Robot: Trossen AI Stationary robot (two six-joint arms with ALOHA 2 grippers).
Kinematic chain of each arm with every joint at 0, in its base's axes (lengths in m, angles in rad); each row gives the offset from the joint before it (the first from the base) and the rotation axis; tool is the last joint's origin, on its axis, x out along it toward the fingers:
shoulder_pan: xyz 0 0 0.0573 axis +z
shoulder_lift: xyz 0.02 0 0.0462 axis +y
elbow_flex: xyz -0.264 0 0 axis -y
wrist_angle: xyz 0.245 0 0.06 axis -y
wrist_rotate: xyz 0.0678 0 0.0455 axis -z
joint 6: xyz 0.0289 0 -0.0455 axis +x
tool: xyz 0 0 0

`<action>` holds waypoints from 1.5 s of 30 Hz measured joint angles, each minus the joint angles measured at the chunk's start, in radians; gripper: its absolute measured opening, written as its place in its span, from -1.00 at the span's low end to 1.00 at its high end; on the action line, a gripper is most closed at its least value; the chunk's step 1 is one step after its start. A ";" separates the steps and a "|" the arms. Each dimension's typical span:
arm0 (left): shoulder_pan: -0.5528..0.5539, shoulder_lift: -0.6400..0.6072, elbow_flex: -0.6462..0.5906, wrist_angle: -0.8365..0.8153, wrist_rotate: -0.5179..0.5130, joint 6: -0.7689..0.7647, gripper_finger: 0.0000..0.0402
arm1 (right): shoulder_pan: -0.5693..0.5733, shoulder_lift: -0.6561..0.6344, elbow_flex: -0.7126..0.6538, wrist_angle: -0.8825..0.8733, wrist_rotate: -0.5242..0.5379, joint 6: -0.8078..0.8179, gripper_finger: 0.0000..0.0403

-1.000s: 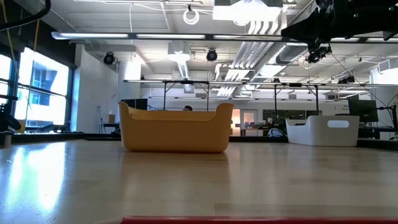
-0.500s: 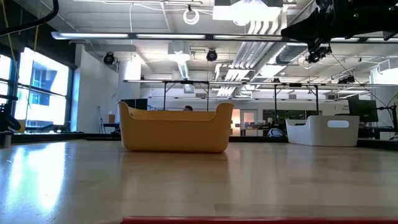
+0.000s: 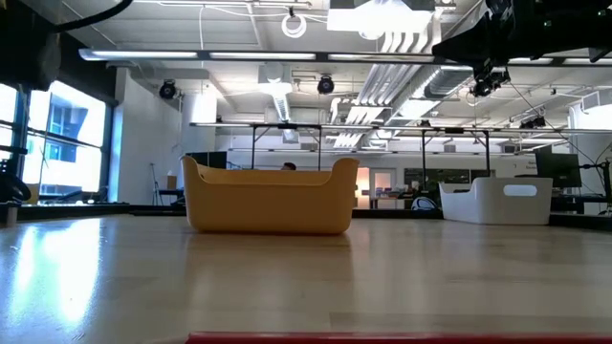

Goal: Sort crayons/erasers/pens/pencils in bins
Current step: Put the gray crayon into the orange bin

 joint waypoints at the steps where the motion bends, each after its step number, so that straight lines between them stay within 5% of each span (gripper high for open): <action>1: 0.006 -0.012 0.000 -0.002 -0.010 0.007 -0.96 | 0.000 0.000 0.000 0.000 0.000 0.000 -1.00; 19: 0.119 -0.229 0.002 0.026 -0.253 0.193 -0.97 | 0.000 0.000 0.000 -0.004 0.000 0.000 -1.00; 45: 0.234 0.066 0.002 0.545 -0.131 0.511 -1.00 | 0.000 0.000 0.000 -0.005 0.000 0.000 -1.00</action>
